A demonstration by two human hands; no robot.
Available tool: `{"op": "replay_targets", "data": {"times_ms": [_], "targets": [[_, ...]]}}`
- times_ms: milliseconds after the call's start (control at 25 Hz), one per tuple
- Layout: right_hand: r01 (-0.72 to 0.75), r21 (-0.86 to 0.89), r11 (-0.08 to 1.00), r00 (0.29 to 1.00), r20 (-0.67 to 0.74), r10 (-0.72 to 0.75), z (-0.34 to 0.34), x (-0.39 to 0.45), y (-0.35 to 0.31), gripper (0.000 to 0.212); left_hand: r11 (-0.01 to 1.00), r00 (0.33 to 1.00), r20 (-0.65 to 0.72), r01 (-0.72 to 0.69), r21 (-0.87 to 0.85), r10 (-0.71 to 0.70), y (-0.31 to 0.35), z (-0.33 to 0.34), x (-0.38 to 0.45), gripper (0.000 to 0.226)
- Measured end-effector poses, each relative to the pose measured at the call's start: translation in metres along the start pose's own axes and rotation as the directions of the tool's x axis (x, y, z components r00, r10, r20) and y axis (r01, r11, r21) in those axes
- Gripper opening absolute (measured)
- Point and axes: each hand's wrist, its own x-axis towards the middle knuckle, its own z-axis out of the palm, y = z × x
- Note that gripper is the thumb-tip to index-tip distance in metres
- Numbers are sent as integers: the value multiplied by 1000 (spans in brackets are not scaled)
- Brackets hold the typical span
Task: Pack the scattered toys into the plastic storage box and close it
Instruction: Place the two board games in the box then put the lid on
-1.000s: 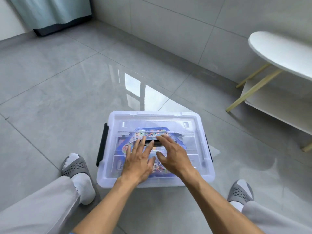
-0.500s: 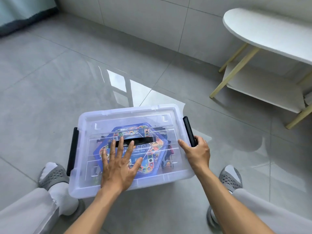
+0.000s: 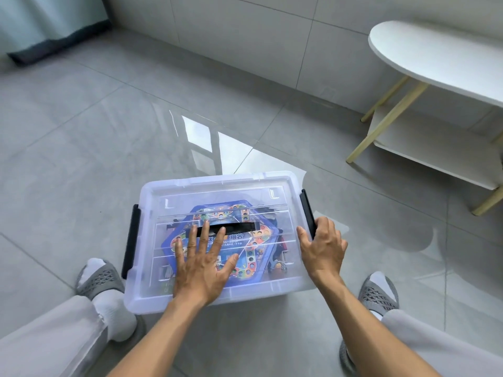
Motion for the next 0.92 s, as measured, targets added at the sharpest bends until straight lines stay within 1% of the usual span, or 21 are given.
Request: {"op": "replay_targets", "data": {"times_ms": [40,120,160,200,240,320,400,440,480,520,560,600,640,720,800,840,880,920], "targets": [[-3,-118,993,997,76,12,-6,0,-1,35,1000,998,59,-9,-9,9,0,-5,0,77],[91,-348,933,974,228,-10,-28,3,-6,47,998,984,177,-25,-57,35,-3,-29,-1,82],[131,-395,909,962,273,-20,-44,5,-9,54,995,978,206,-25,-97,45,-7,-45,-3,85],[146,-387,910,957,287,-32,-61,6,-13,59,990,983,179,-19,-142,45,-12,-61,-9,86],[146,-345,927,958,282,-46,-79,5,-20,64,986,994,101,-12,-169,29,-19,-77,-17,84],[140,-227,964,963,259,-79,-111,1,-31,73,989,995,-97,-3,-148,-11,-30,-100,-39,84],[190,-142,972,970,179,-163,-138,-15,-40,89,993,952,-307,-26,-117,-11,-38,-116,-71,93],[228,-109,968,968,128,-214,-147,-23,-44,97,989,918,-397,-42,-141,-18,-40,-122,-85,98],[269,-68,961,960,100,-262,-153,-30,-46,104,981,890,-455,-49,-190,-44,-42,-127,-97,103],[290,-16,957,952,111,-287,-155,-36,-48,110,964,879,-470,-51,-259,-80,-45,-129,-104,108],[281,43,959,947,149,-285,-154,-39,-50,115,936,890,-443,-54,-347,-112,-48,-130,-105,115],[255,81,963,942,204,-267,-149,-42,-52,120,899,917,-374,-45,-435,-135,-53,-129,-102,121],[228,94,969,935,258,-245,-139,-44,-50,123,873,945,-291,-11,-487,-150,-57,-125,-98,126],[196,64,979,932,297,-206,-113,-38,-46,126,876,963,-191,76,-477,-188,-64,-110,-80,130],[112,-7,994,947,303,-104,-85,-27,-45,125,894,966,-113,168,-415,-234,-69,-94,-57,129],[61,-33,998,954,295,-48,-71,-20,-42,125,896,962,-100,197,-397,-256,-71,-85,-44,127],[-5,-8,1000,954,300,8,-57,-12,-36,125,888,950,-96,237,-394,-296,-75,-77,-31,126],[-101,66,993,946,316,75,-44,-2,-29,124,858,927,-76,306,-413,-367,-81,-72,-16,127]]}}
